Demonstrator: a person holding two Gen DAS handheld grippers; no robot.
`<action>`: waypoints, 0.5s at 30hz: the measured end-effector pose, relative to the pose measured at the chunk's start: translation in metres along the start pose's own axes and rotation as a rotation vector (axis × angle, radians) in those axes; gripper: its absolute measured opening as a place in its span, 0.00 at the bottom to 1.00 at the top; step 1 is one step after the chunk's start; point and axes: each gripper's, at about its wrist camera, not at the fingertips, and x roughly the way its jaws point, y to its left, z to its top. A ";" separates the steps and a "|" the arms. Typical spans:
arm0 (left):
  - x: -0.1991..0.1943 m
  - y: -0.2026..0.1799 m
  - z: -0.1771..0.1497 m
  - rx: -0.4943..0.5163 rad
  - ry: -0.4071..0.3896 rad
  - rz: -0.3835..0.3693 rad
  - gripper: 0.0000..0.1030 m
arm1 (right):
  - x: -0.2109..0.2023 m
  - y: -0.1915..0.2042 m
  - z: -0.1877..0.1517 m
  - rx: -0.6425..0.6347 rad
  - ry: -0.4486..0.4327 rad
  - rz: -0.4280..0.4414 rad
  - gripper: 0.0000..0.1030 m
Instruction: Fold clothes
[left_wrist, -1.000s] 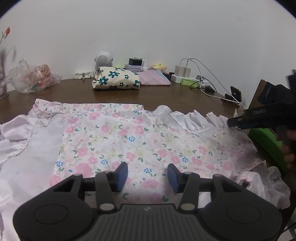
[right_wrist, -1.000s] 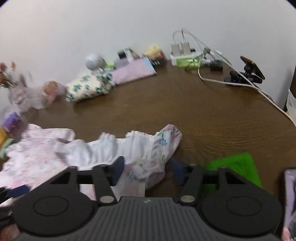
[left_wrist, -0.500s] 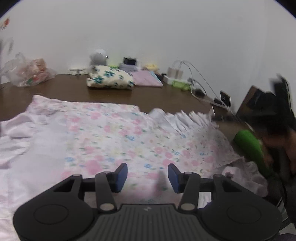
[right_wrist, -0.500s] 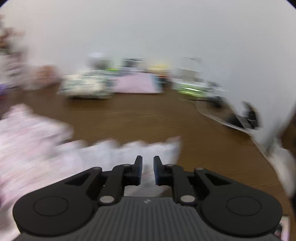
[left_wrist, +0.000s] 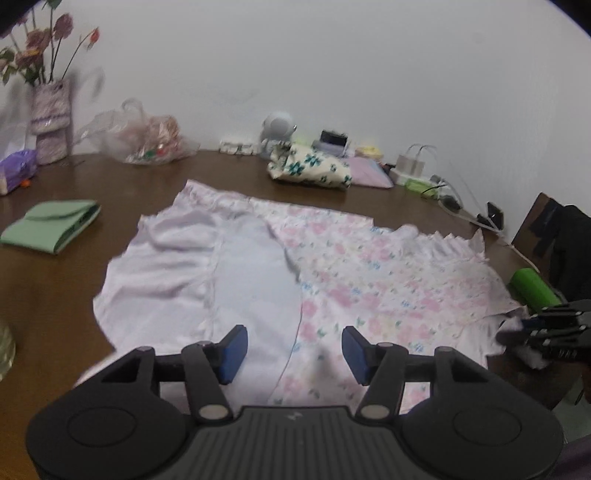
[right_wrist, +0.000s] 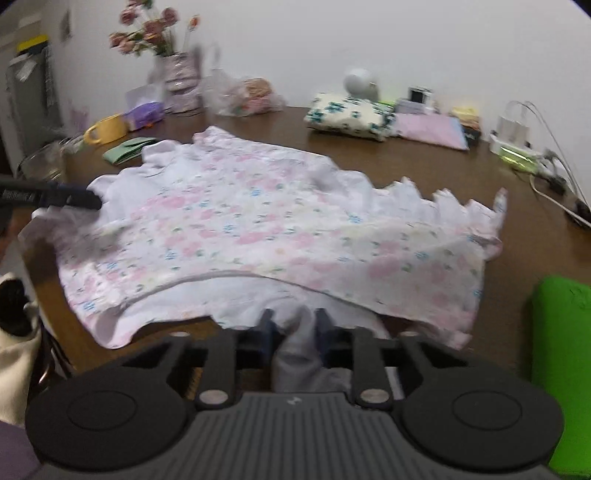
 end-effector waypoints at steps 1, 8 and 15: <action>0.001 0.000 -0.004 0.000 0.004 -0.004 0.54 | 0.001 -0.004 -0.001 0.006 0.000 -0.014 0.18; 0.009 -0.002 -0.014 -0.010 0.024 -0.075 0.54 | 0.004 -0.028 -0.006 0.050 0.003 -0.113 0.13; -0.011 0.004 -0.022 0.079 -0.020 -0.141 0.54 | -0.017 -0.027 -0.009 0.037 -0.066 -0.087 0.33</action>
